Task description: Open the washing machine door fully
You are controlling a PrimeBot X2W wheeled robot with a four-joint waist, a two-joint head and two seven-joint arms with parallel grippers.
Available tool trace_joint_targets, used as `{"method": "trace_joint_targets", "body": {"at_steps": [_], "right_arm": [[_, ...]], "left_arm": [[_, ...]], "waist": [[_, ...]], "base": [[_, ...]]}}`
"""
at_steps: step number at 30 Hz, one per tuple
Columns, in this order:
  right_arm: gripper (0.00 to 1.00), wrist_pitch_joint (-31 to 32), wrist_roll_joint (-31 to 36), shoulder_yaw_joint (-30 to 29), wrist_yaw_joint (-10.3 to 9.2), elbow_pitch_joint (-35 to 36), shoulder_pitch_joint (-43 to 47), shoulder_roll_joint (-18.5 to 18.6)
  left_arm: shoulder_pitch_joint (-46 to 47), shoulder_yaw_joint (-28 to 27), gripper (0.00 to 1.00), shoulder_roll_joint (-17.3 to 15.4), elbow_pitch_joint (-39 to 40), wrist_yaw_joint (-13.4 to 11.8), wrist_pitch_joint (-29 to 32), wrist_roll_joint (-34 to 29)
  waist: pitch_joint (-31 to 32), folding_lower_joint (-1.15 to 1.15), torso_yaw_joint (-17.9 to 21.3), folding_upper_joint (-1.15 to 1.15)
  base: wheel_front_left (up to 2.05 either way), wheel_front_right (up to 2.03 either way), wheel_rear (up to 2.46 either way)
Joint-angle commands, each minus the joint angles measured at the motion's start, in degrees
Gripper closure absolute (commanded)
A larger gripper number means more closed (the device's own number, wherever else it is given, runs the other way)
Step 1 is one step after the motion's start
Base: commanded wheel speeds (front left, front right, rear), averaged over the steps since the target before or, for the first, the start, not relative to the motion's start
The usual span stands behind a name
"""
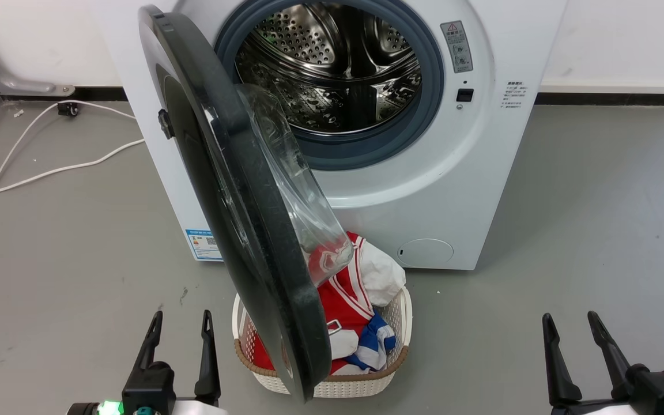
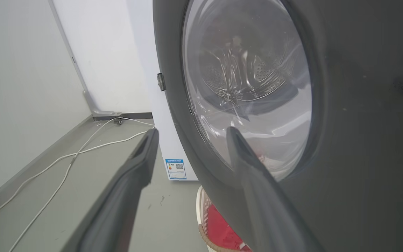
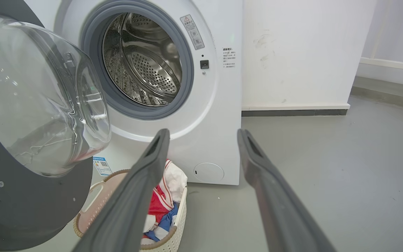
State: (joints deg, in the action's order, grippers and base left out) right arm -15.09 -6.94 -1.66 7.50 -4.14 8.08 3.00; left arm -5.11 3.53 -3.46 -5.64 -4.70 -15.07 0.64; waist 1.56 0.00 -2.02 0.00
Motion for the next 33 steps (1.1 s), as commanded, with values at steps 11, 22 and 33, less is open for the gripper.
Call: {"method": "trace_joint_targets", "body": {"at_steps": [11,22,33], "right_arm": [[0.00,-0.10,1.26,0.26,-0.01,0.01,-0.04,-0.22],[0.00,-0.10,0.93,0.38,-0.01,1.18,0.01,-0.21],[0.00,-0.10,0.77,0.72,-0.01,2.60,-0.05,-0.22]], "left_arm": [[0.78,-1.90,1.00,-0.54,4.35,-1.55,-0.15,0.19],[6.10,-6.62,1.00,-1.85,15.84,-1.11,-0.16,1.14],[13.19,-1.73,1.00,-1.42,25.91,2.30,-0.15,0.28]], "waist": [[0.17,0.00,-0.43,0.00],[0.36,0.00,-0.87,0.00],[0.35,0.00,-0.45,0.00]], "base": [[0.00,0.00,0.00],[0.00,0.00,0.00],[0.00,0.00,0.00]]}}
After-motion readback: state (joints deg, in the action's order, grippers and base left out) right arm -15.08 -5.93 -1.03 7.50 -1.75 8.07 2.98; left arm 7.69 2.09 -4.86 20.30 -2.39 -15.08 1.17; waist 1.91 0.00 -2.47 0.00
